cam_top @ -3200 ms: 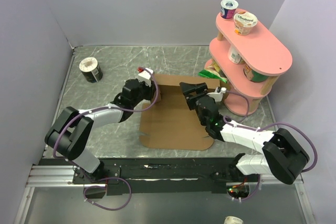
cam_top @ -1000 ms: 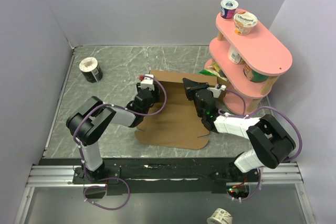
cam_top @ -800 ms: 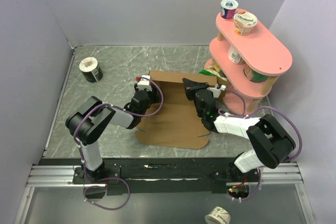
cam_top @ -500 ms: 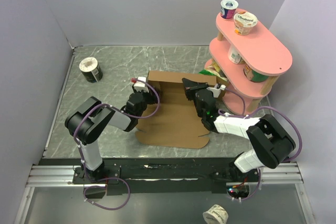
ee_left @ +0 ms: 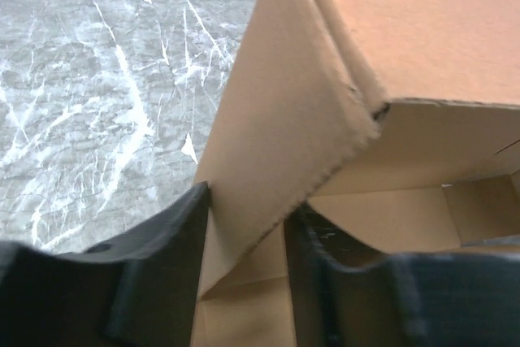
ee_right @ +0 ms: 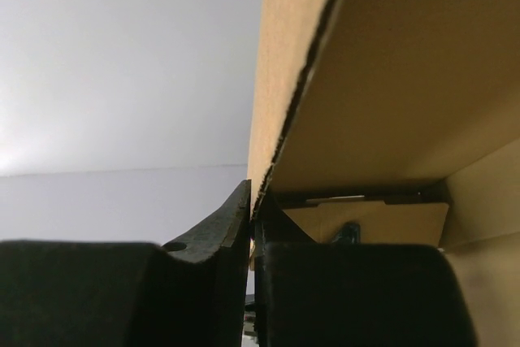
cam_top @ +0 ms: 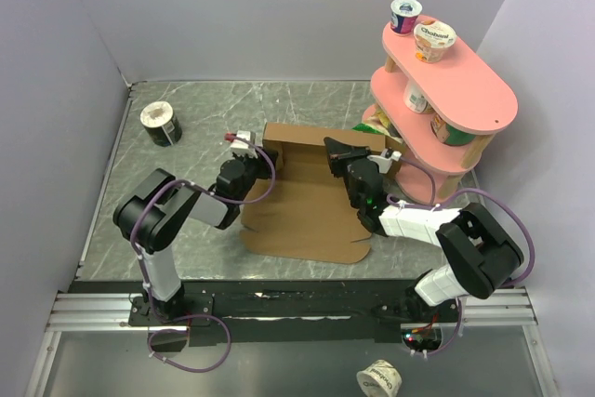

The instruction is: Fold the paper box

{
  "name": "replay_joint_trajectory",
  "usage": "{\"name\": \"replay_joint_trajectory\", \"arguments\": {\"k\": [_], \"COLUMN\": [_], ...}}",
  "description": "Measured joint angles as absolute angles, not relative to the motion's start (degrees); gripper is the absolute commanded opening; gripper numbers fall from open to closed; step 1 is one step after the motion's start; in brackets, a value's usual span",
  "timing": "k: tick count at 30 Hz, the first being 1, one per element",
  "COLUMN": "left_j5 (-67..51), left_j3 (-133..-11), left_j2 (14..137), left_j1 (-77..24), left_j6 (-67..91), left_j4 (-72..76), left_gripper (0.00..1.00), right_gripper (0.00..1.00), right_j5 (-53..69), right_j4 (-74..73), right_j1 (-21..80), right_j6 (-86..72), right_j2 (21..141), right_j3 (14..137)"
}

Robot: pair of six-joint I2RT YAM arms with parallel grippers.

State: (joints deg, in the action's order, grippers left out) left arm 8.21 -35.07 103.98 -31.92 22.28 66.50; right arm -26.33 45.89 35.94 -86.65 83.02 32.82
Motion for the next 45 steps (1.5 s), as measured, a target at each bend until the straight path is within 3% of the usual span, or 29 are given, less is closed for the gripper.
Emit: {"name": "replay_joint_trajectory", "arguments": {"k": [10,21,45], "left_j5": [11.7,26.9,38.5], "left_j3": [-39.3,-44.1,-44.7], "left_j2": [105.8,105.1,102.8], "left_j1": [-32.7,-37.0,-40.5], "left_j6": [23.7,22.8,12.0], "left_j4": [62.7,52.5,46.4], "left_gripper": [0.10,0.06,0.05], "right_gripper": [0.08,0.06,0.01], "right_j5": [-27.9,-28.6,-28.4], "right_j4": [46.8,46.1,35.6], "right_j1": [35.6,35.7,38.0], "right_j6": [-86.6,-87.0,-87.6], "right_j2": [83.4,83.6,78.5], "right_j3": [32.7,32.7,33.8]}}
